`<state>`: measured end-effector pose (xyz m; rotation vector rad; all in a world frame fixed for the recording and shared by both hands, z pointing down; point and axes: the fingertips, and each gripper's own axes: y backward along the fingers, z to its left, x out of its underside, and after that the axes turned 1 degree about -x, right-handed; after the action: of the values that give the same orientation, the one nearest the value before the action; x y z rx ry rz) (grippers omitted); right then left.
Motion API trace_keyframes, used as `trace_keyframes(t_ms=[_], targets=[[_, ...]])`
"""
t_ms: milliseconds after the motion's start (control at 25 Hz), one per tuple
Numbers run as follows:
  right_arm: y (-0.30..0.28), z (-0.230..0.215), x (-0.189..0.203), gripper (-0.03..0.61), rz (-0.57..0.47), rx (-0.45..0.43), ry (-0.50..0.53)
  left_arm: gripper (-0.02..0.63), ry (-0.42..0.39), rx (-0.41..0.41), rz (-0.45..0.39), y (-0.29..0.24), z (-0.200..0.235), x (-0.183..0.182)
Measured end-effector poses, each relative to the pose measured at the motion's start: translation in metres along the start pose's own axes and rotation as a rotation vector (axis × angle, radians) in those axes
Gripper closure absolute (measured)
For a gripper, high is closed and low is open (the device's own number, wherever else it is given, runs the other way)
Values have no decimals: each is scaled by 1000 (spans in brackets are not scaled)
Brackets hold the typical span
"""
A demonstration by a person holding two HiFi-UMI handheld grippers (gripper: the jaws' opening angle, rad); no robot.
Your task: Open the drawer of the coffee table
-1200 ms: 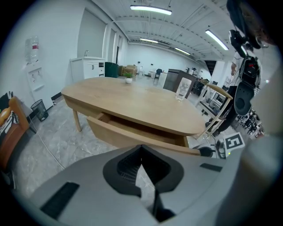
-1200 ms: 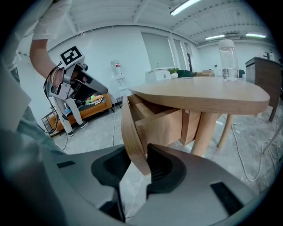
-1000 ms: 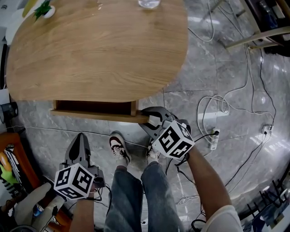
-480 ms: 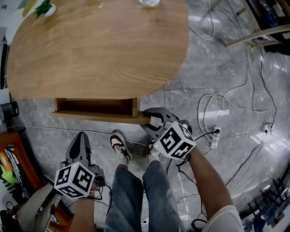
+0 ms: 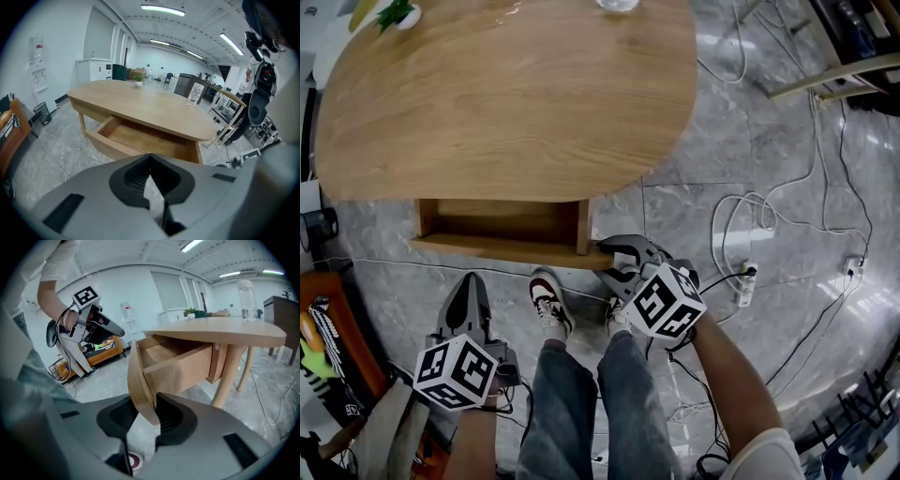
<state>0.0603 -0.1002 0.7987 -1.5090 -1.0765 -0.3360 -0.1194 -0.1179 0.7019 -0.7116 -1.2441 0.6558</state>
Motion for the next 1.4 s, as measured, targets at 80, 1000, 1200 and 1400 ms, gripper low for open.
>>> trace_keyframes(t_ms=[80,1000,1200,1400], targets=[[1,3,3,465,3,-5,0,621,6,0,0,-1,1,1],[2,36,16,466,23,-31,16,621,8,-17,-7,10,18,5],[4,40,19,465,26,-32,13,621,15,-24,-5,14,23,10],[2,43,19,466,28,-39,13,621,14,-24,-6,12,21,8]])
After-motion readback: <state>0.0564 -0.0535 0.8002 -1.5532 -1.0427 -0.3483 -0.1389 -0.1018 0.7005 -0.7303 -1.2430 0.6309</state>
